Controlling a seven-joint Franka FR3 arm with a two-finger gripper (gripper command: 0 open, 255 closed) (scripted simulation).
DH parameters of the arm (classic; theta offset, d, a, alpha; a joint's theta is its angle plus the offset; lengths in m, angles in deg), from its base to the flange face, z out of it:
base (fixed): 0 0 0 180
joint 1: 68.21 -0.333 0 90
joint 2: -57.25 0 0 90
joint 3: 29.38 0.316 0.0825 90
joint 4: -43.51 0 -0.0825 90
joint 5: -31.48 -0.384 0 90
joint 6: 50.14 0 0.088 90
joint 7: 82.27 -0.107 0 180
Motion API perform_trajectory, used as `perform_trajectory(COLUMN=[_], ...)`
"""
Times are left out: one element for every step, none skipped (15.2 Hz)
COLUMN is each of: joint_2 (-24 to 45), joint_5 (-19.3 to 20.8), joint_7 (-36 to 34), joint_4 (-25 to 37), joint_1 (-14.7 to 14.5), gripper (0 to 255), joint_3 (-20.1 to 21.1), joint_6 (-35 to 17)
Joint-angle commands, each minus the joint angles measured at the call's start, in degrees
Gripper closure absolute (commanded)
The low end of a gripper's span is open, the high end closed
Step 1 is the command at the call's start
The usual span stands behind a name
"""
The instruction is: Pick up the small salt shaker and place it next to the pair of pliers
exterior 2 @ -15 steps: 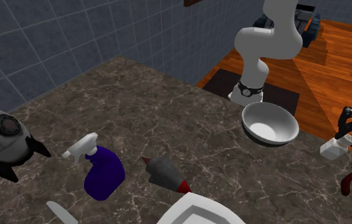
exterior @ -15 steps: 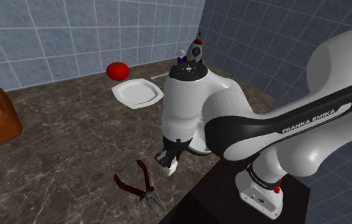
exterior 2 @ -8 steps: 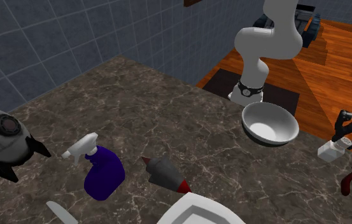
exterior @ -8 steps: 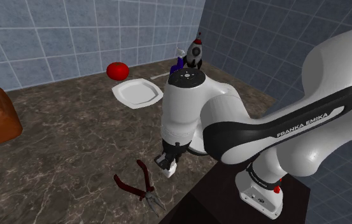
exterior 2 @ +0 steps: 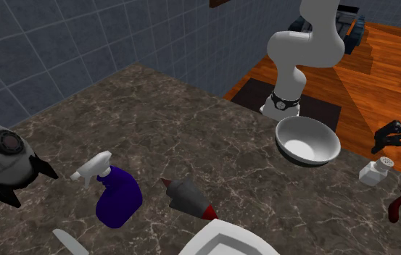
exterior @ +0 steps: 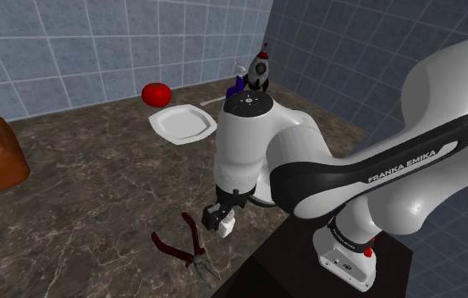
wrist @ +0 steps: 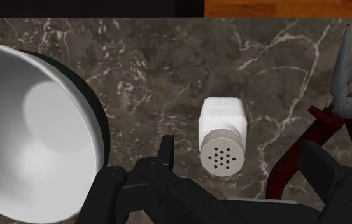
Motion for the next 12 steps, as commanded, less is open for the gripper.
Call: perform_trajectory(joint_2=[-1.0, -1.8, -2.5, -3.0, -3.0, -3.0, -3.0, -3.0, -3.0, -3.0, -3.0, -3.0], joint_5=[-0.4, -0.7, -0.9, -1.0, -1.0, -1.0, -1.0, -1.0, -1.0, -1.0, -1.0, -1.0], joint_7=[0.4, 0.7, 0.9, 1.0, 1.0, 1.0, 1.0, 1.0, 1.0, 1.0, 1.0, 1.0], joint_4=[1.3, 2.6, 4.1, 5.2, 5.2, 5.2, 5.2, 5.2, 5.2, 5.2, 5.2, 5.2], joint_1=[-0.2, -0.3, -0.4, -0.4, -0.5, -0.5, -0.5, -0.5, -0.5, -0.5, -0.5, -0.5], gripper=[0, 0, 0, 0, 0, 0, 0, 0, 0, 0, 0, 0], joint_3=[-0.4, -0.8, -1.1, -1.4, -1.4, -1.4, -1.4, -1.4, -1.4, -1.4, -1.4, -1.4], joint_6=[2.1, 4.2, 6.3, 7.9, 7.9, 7.9, 7.9, 7.9, 7.9, 7.9, 7.9, 7.9])
